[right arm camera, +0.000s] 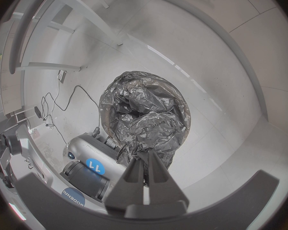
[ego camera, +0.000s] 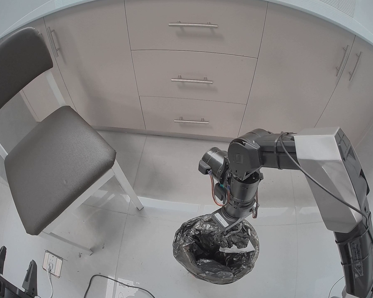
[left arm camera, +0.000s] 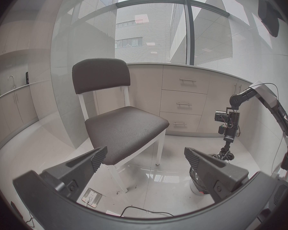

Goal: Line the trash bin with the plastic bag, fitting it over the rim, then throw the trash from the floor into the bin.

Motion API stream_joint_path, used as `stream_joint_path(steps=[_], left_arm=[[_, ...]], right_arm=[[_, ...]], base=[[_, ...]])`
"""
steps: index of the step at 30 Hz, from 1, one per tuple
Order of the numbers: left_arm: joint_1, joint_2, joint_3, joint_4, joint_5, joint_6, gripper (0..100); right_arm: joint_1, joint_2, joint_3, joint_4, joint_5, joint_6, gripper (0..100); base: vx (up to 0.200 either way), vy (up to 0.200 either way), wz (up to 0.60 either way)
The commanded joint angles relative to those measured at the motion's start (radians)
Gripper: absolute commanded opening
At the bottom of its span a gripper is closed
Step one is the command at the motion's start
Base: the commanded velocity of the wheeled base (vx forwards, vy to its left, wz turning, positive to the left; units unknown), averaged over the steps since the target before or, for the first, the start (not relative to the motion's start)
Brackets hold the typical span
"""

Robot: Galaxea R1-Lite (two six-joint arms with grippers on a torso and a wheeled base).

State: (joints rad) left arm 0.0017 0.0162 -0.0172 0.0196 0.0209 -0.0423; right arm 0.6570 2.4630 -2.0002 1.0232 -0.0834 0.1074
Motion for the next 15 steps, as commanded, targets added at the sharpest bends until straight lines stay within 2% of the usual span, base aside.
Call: stream_joint_path(steps=[1, 15], left_arm=[[0.0, -0.01, 0.008, 0.0, 0.001, -0.001, 100], [0.0, -0.01, 0.008, 0.0, 0.001, -0.001, 100]], right_arm=[[0.006, 0.007, 0.0, 0.0, -0.001, 0.003, 0], [0.015, 0.071, 0.0, -0.003, -0.027, 0.011, 0]], base=[[0.0, 0.0, 0.0], [0.0, 0.0, 0.0]])
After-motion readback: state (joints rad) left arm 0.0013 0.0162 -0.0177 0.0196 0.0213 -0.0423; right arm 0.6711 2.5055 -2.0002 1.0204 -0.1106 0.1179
